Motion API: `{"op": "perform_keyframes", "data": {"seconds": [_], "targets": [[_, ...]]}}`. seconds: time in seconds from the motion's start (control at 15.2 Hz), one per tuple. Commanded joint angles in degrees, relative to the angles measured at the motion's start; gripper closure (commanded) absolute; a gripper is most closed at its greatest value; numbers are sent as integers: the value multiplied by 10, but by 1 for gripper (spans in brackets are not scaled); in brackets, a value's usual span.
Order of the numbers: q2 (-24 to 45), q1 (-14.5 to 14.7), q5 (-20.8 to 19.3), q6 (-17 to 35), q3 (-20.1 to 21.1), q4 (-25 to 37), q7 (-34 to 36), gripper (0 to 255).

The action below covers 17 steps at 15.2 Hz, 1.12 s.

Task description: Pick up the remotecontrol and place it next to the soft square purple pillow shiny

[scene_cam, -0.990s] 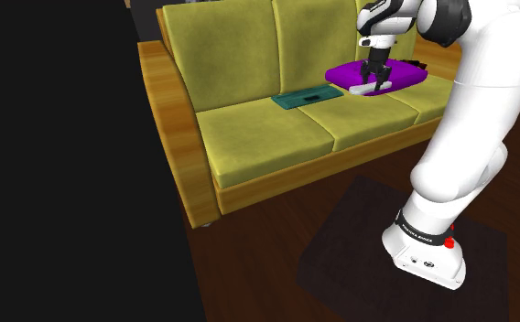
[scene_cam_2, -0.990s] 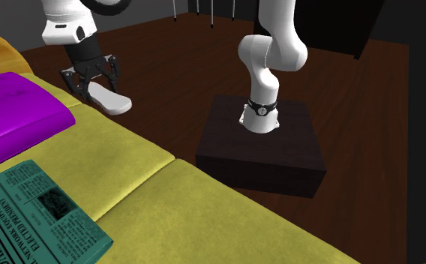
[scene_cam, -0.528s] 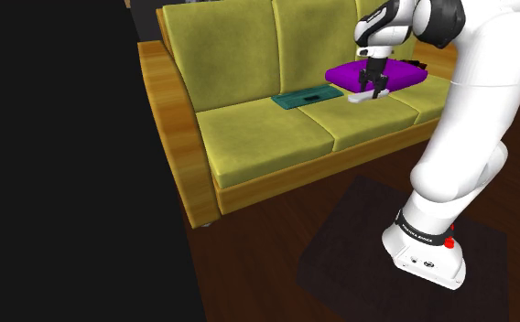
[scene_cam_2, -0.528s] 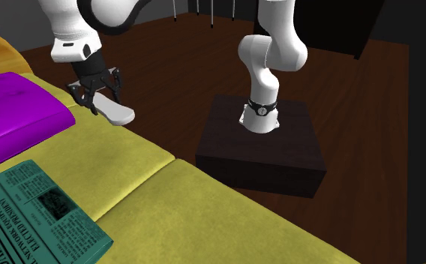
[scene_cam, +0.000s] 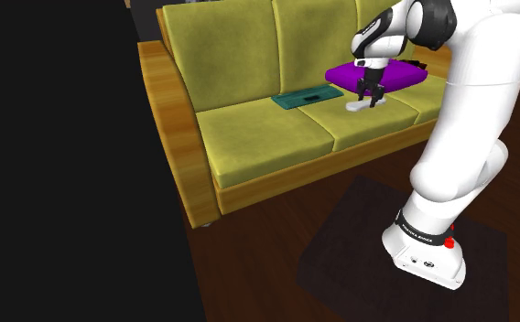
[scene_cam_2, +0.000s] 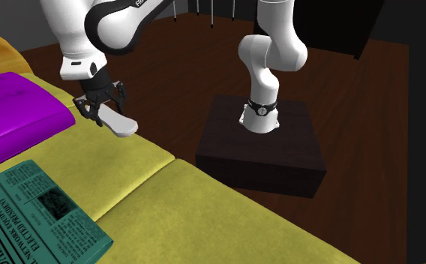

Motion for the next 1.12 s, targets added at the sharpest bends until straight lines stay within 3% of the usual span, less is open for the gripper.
{"op": "perform_keyframes", "data": {"seconds": [0.0,0.33,0.79,0.86,1.06], "targets": [[6,-1,5,15,2,-10,-2,255],[25,-5,19,46,7,-25,-12,255],[25,-5,19,46,7,-25,-12,255],[25,-5,19,46,7,-25,-12,0],[25,-5,19,46,7,-25,-12,0]]}}
